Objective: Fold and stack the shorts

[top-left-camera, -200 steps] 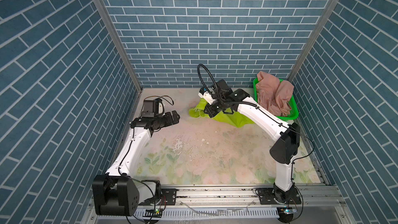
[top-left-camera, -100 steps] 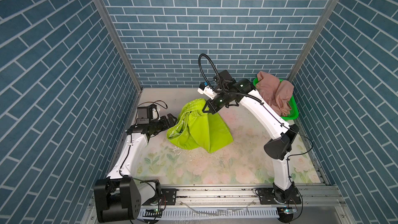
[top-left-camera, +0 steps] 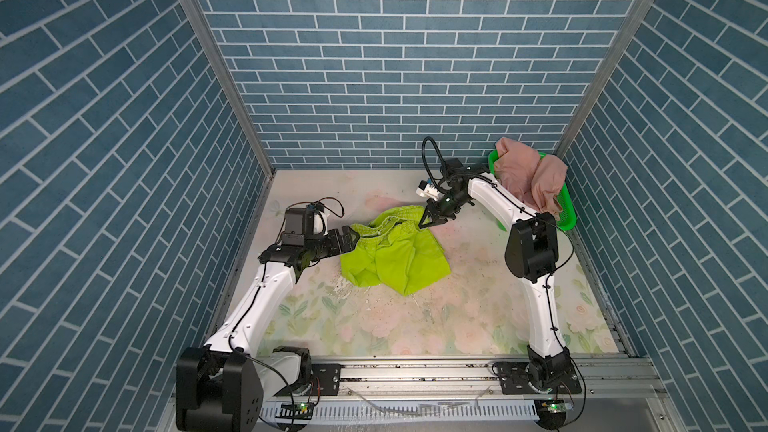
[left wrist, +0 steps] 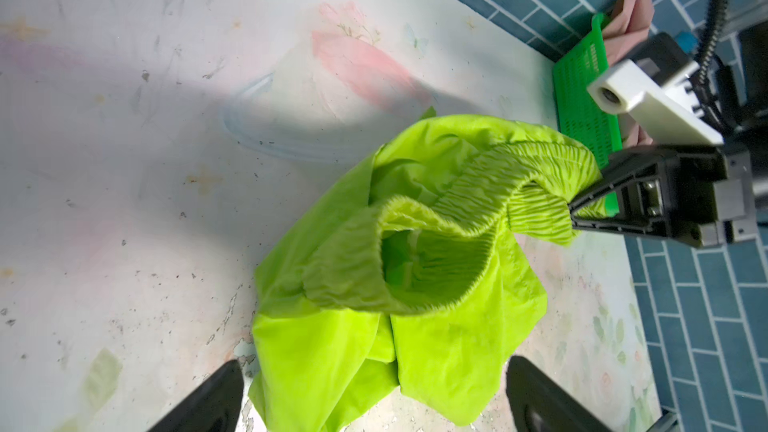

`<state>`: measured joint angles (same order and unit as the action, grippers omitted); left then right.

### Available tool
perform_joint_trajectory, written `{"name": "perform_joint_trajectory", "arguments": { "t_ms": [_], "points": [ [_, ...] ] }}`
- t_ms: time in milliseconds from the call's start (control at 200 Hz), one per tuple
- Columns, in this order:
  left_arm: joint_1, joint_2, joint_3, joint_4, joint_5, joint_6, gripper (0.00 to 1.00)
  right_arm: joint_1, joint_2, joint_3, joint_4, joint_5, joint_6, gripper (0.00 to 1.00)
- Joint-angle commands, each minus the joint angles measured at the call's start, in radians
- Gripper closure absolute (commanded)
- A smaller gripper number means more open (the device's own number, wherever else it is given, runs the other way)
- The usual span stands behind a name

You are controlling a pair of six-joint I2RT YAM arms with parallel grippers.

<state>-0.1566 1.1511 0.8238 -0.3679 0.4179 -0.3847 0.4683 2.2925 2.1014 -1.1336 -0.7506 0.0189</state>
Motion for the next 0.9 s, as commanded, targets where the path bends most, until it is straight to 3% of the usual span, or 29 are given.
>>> {"name": "perform_joint_trajectory", "arguments": {
  "t_ms": [0, 350, 690, 740, 795, 895],
  "points": [
    [-0.101, -0.024, -0.001, 0.029, -0.094, 0.109, 0.00, -0.016, 0.013, -0.013, 0.025, -0.116, -0.041, 1.00],
    [-0.112, 0.104, 0.013, 0.063, -0.342, 0.238, 0.00, -0.045, -0.026, -0.094, 0.028, -0.193, -0.114, 1.00],
    [-0.106, 0.191, -0.008, 0.248, -0.148, 0.410, 0.01, -0.050, -0.022, -0.085, 0.001, -0.267, -0.156, 1.00],
    [-0.099, 0.216, 0.005, 0.251, -0.120, 0.426, 0.05, -0.049, -0.022, -0.078, -0.009, -0.279, -0.167, 1.00],
    [-0.092, 0.246, 0.034, 0.223, -0.087, 0.441, 0.17, -0.052, -0.024, -0.071, -0.022, -0.287, -0.178, 1.00],
    [-0.084, 0.281, 0.082, 0.169, -0.050, 0.445, 0.53, -0.056, -0.025, -0.057, -0.037, -0.289, -0.186, 1.00]
  ]
}}
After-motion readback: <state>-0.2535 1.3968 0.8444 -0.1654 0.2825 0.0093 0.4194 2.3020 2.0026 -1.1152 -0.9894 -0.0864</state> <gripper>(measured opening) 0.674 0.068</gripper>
